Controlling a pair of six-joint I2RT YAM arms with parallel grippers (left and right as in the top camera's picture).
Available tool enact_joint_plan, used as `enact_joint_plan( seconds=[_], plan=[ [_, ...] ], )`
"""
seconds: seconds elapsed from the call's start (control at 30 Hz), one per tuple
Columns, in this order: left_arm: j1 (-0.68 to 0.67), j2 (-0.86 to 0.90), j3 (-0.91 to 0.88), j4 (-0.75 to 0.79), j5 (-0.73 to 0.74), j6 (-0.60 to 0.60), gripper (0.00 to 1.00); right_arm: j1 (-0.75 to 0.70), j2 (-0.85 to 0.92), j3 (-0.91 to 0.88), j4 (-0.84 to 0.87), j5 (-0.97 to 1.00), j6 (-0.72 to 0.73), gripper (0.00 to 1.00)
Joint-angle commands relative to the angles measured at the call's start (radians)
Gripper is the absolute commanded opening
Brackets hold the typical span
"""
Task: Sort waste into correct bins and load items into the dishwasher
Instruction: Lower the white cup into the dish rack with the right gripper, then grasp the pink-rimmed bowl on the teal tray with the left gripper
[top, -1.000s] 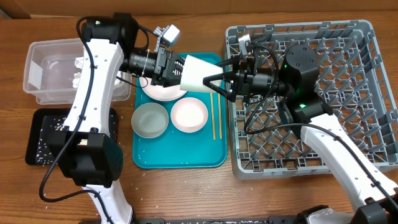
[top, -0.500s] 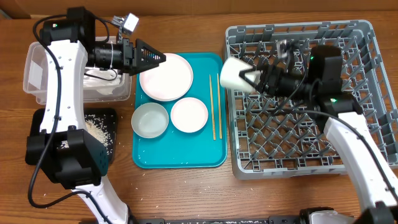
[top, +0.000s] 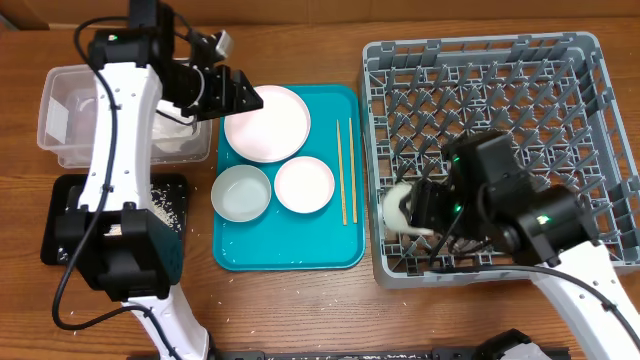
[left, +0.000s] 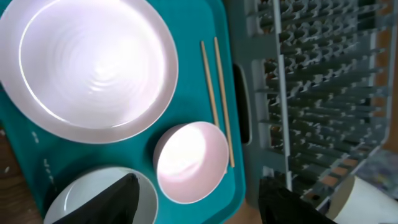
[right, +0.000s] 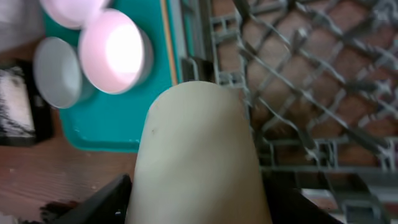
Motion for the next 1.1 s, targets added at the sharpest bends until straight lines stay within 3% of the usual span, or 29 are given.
enact_joint_plan(
  seconds=[0.0,0.3,0.37,0.5,0.9,1.07],
  plan=[
    [-0.037,-0.013,0.016,0.003,-0.123,-0.026,0.63,0.037,0.037,0.018,-0.05,0.098,0.096,0.47],
    [-0.067,-0.013,0.016,0.003,-0.176,-0.025,0.63,0.071,0.228,0.004,-0.093,0.131,0.117,0.47],
    [-0.067,-0.013,0.016,0.003,-0.176,-0.025,0.64,0.071,0.294,-0.013,-0.088,0.13,0.117,0.59],
    [-0.067,-0.013,0.016,0.003,-0.176,-0.025,0.63,0.071,0.334,-0.013,-0.064,0.127,0.117,0.7],
    [-0.069,-0.013,0.016,-0.008,-0.177,-0.021,0.63,0.069,0.328,0.301,-0.037,0.149,0.025,0.86],
    [-0.108,-0.013,0.016,-0.035,-0.185,-0.021,0.6,0.038,0.328,0.363,-0.048,0.175,0.009,0.88]
  ],
)
